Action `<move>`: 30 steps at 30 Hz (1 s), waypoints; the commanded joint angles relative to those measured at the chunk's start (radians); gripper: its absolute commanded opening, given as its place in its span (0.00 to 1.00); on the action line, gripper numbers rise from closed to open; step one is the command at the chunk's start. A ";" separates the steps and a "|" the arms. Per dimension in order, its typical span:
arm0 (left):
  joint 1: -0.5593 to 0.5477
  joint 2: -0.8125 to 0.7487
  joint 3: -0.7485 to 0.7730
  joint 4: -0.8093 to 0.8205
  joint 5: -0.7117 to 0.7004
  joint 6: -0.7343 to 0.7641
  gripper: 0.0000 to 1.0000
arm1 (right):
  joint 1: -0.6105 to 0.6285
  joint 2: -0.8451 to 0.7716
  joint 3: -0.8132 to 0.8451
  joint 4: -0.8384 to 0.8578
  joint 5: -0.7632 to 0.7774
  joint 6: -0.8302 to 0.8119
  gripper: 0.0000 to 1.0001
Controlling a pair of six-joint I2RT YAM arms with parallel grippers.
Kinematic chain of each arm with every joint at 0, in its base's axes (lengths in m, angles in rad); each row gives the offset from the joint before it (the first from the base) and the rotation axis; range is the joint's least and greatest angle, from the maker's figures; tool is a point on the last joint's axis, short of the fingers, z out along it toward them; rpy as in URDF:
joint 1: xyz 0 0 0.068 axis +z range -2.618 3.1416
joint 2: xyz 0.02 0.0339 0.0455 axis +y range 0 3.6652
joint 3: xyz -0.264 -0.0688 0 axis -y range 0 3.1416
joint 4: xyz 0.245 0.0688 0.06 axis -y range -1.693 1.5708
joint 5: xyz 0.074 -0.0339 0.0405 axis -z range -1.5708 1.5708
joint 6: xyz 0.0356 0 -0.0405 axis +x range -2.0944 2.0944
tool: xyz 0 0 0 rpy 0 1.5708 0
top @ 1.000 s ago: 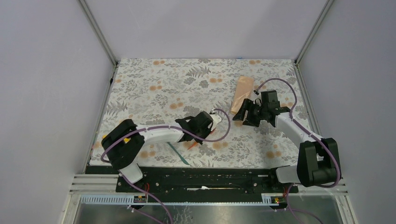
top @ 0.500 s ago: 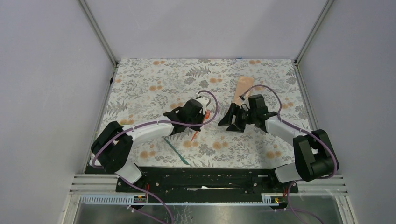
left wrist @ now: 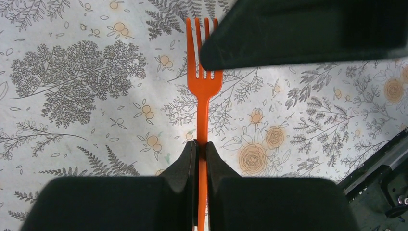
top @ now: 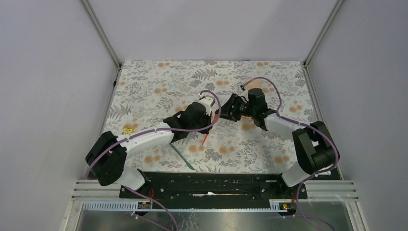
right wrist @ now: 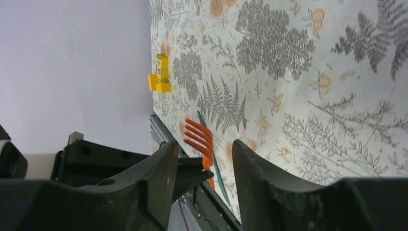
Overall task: Fold the napkin into a case and place the utensils inside
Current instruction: Pass from the left arm to the right
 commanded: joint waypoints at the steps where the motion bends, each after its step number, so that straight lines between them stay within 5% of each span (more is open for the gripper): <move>1: -0.018 -0.026 0.022 0.000 -0.044 -0.003 0.00 | 0.015 0.006 0.086 -0.004 0.040 -0.080 0.50; 5: -0.025 -0.017 0.047 -0.037 -0.080 0.000 0.00 | 0.024 0.012 0.152 -0.161 0.086 -0.230 0.41; 13: -0.041 -0.018 0.065 -0.050 -0.103 0.005 0.00 | 0.095 0.061 0.238 -0.278 0.196 -0.311 0.42; 16: -0.041 -0.028 0.067 -0.060 -0.106 0.001 0.00 | 0.107 0.064 0.257 -0.294 0.206 -0.338 0.30; 20: -0.040 -0.041 0.072 -0.086 -0.106 -0.014 0.00 | 0.107 0.058 0.268 -0.296 0.179 -0.364 0.00; 21: -0.033 -0.045 0.077 -0.101 -0.090 -0.029 0.00 | 0.107 0.053 0.271 -0.294 0.167 -0.378 0.00; 22: -0.015 -0.050 0.079 -0.113 -0.053 -0.053 0.04 | 0.107 0.045 0.270 -0.284 0.149 -0.394 0.00; 26: 0.105 -0.114 0.013 -0.059 0.248 -0.177 0.48 | 0.102 0.022 0.272 -0.193 0.029 -0.437 0.00; 28: 0.170 -0.168 -0.063 0.026 0.413 -0.240 0.60 | 0.103 0.025 0.284 -0.156 -0.061 -0.435 0.00; 29: 0.198 -0.196 -0.097 0.076 0.490 -0.289 0.78 | 0.102 0.027 0.287 -0.132 -0.099 -0.426 0.00; 30: 0.222 -0.221 -0.134 0.131 0.556 -0.323 0.87 | 0.102 0.030 0.290 -0.110 -0.135 -0.414 0.00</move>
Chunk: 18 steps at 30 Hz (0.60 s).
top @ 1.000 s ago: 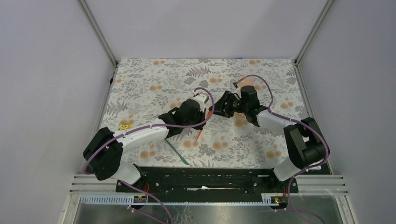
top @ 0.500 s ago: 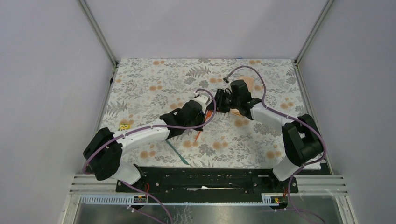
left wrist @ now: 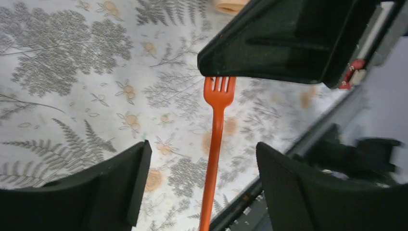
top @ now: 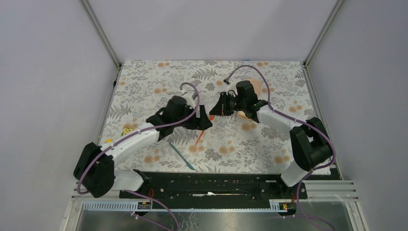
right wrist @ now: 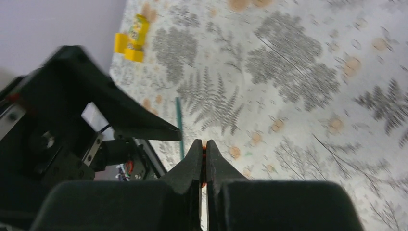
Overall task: Fold the napkin into a case and place the utensils inside
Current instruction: Pass from the left arm to the right, then pass from the right arm to the left
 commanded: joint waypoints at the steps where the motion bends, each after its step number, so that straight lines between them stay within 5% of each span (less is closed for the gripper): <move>1: 0.110 -0.138 -0.137 0.242 0.418 -0.214 0.89 | 0.001 -0.031 0.063 0.150 -0.209 -0.007 0.00; 10: 0.149 -0.222 -0.321 0.651 0.643 -0.418 0.84 | 0.002 -0.049 0.038 0.319 -0.288 0.136 0.00; 18: 0.148 -0.208 -0.340 0.700 0.652 -0.435 0.59 | 0.002 -0.071 0.023 0.344 -0.285 0.159 0.00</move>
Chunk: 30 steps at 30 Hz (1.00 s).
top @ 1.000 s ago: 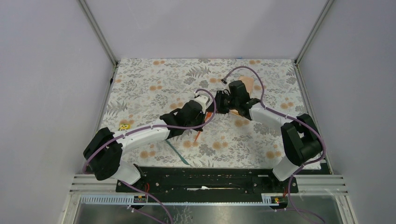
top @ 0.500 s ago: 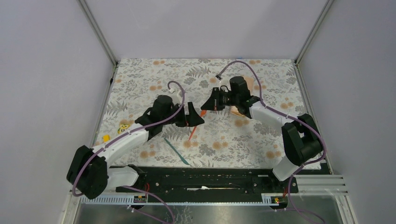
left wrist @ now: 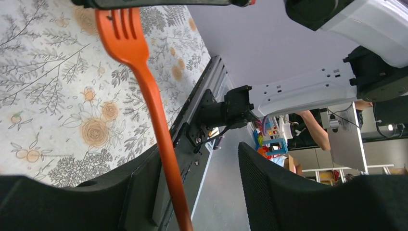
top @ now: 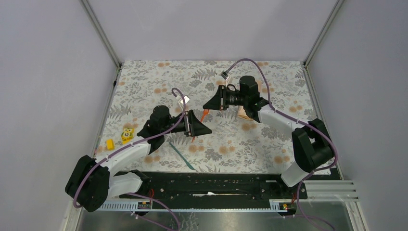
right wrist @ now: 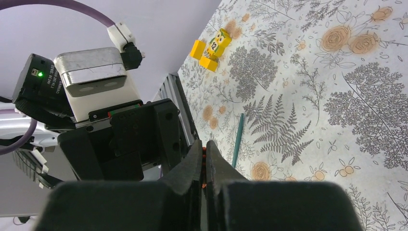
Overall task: Fold the napkin into a case and place the utensils inside
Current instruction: Pass from the right arm to the left
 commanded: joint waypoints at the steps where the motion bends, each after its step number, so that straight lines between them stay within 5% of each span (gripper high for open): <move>1: 0.003 -0.003 -0.004 0.131 0.055 -0.026 0.56 | 0.002 -0.056 0.002 0.075 -0.024 0.021 0.00; 5: 0.005 -0.006 -0.016 0.126 0.045 -0.028 0.47 | 0.001 -0.061 0.005 0.077 -0.043 0.017 0.00; 10: 0.044 -0.069 -0.078 0.149 0.031 -0.069 0.74 | 0.002 -0.078 0.002 0.061 -0.070 -0.019 0.00; 13: 0.069 -0.075 -0.116 0.207 0.063 -0.121 0.76 | 0.001 -0.077 0.007 0.053 -0.089 -0.033 0.00; 21: 0.119 -0.063 -0.176 0.359 0.110 -0.230 0.42 | 0.002 -0.076 0.018 0.060 -0.114 -0.037 0.00; 25: 0.118 -0.072 -0.155 0.300 0.090 -0.176 0.06 | 0.004 -0.077 0.025 0.042 -0.086 -0.046 0.00; 26: 0.118 -0.085 -0.137 0.224 0.063 -0.128 0.00 | 0.004 -0.079 0.030 0.007 -0.048 -0.052 0.05; 30: 0.062 -0.184 -0.007 -0.236 -0.243 0.182 0.00 | 0.017 -0.103 0.127 -0.362 0.303 -0.049 0.53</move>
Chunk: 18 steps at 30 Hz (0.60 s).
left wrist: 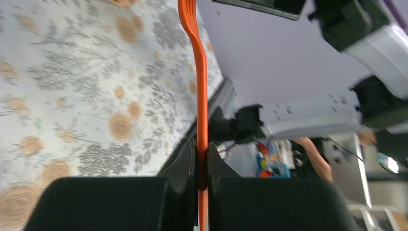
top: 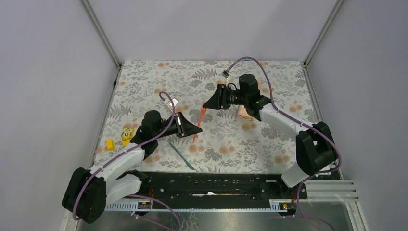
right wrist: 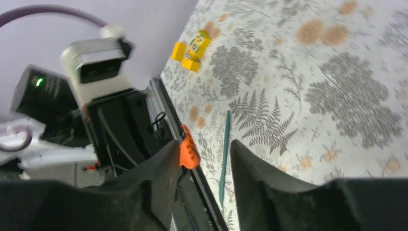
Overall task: Fold the napkin into a case and place the utensils inside
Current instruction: Pass from the right arm to the left, then pass from the left arm to the right
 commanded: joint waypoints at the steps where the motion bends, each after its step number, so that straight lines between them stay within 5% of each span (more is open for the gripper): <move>1: -0.067 -0.116 0.161 -0.429 -0.355 0.345 0.00 | 0.014 -0.072 0.131 -0.370 0.333 0.039 0.59; 9: -0.192 -0.087 0.271 -0.612 -0.658 0.580 0.00 | 0.084 -0.057 0.210 -0.528 0.360 0.185 0.67; 18: -0.278 -0.072 0.300 -0.639 -0.787 0.627 0.00 | 0.163 0.006 0.271 -0.562 0.412 0.217 0.51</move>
